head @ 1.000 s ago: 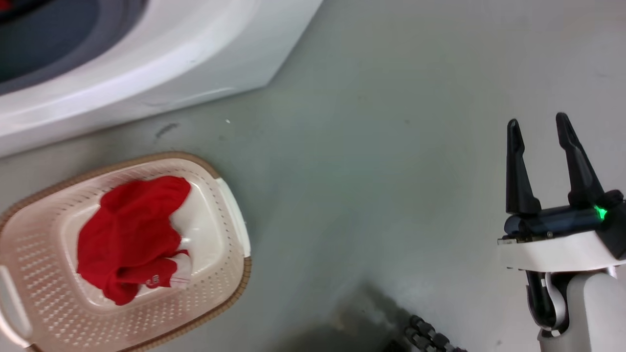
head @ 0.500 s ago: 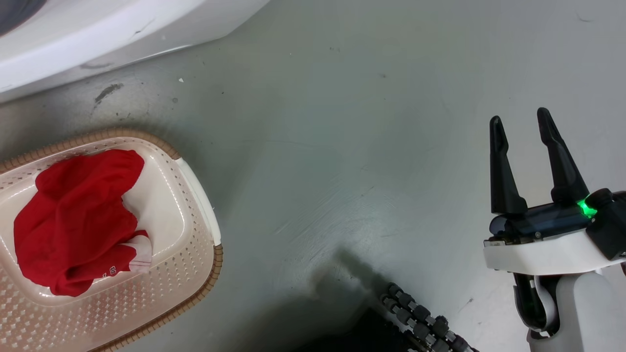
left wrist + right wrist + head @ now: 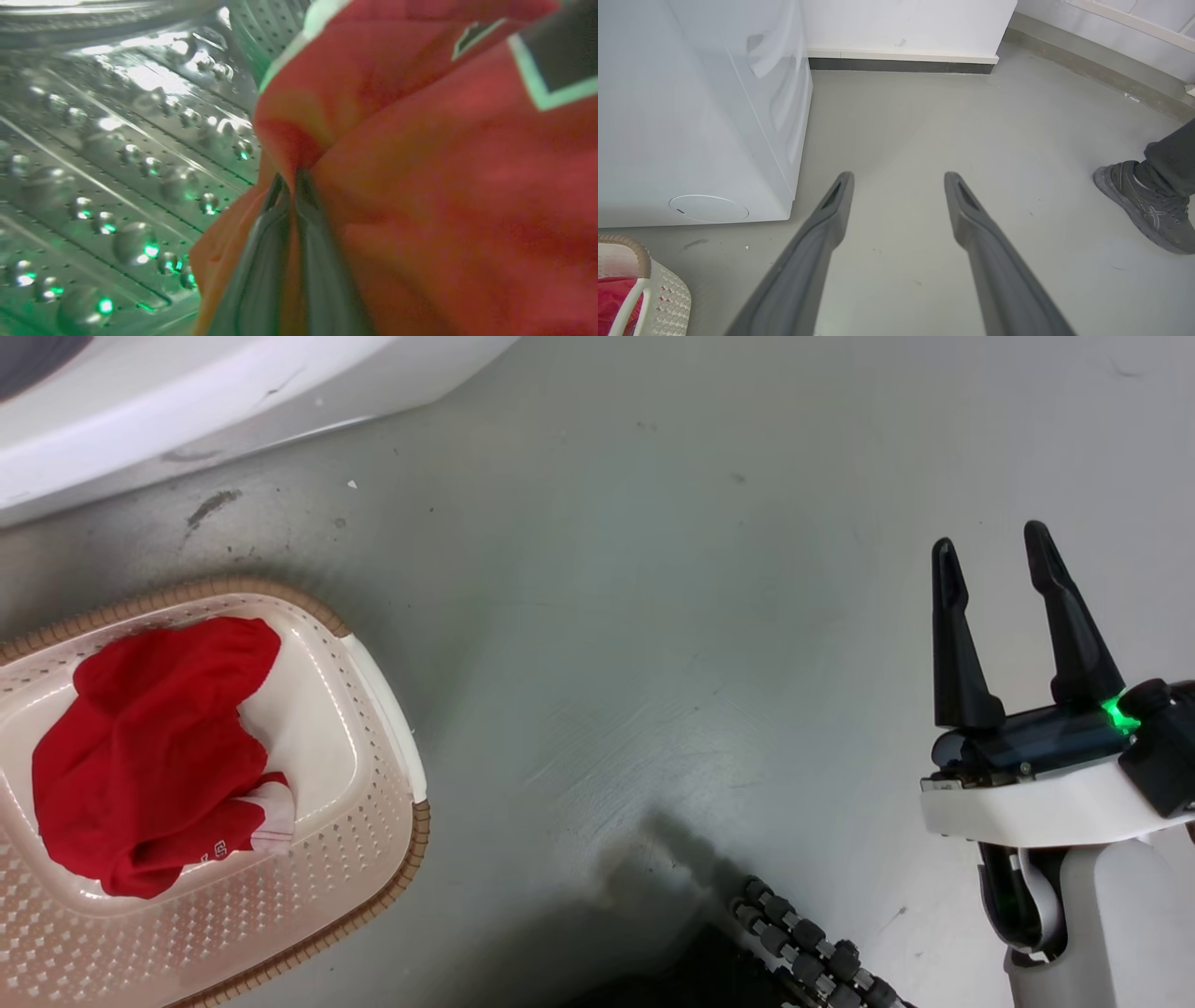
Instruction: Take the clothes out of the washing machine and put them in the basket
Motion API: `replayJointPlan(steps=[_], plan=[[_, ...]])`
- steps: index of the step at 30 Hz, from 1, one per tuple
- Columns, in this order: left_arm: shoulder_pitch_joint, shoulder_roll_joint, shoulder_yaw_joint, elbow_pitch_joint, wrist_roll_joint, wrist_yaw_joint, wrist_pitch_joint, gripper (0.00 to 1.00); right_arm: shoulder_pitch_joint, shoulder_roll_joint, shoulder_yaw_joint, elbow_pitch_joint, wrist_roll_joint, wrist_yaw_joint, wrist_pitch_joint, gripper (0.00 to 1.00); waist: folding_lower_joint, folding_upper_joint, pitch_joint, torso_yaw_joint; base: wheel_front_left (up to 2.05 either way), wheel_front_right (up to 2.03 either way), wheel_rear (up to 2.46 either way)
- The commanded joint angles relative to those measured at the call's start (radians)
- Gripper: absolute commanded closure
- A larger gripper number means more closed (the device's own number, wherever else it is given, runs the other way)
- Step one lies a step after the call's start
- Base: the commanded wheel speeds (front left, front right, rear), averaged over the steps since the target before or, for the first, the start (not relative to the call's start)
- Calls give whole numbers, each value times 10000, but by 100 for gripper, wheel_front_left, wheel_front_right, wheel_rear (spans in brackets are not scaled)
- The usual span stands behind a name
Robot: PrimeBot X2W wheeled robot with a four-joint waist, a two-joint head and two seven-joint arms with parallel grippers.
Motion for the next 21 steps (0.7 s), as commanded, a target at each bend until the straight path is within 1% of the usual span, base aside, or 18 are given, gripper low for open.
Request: replayJointPlan(steps=[1, 6, 12, 18, 21], plan=[[167, 136, -66, 117, -53, -2, -307, 100, -192, 19, 15, 15, -43, -14, -25, 0, -1, 0, -123, -18, 0, 0, 0], [594, 151, -605, -72, -186, -1, -1727, 100, -280, 16, -296, 27, -328, -14, -24, 0, -1, 0, -750, 276, 0, 0, 0], [1339, -221, -934, 12, -477, -3, -3700, 100, -230, 16, -701, 47, -983, -14, -24, 0, -1, 0, -1661, 960, 0, 0, 0], [2585, -454, -1212, -89, -712, -3, -5497, 100, -6, 15, -971, 30, -1508, -14, -24, 0, -1, 0, -2774, 1589, 0, 0, 0], [3309, -648, -1151, -192, -860, 127, -6382, 100, 205, 12, -1017, 80, -1769, -14, -24, 0, -1, 0, -3360, 1931, 0, 0, 0]])
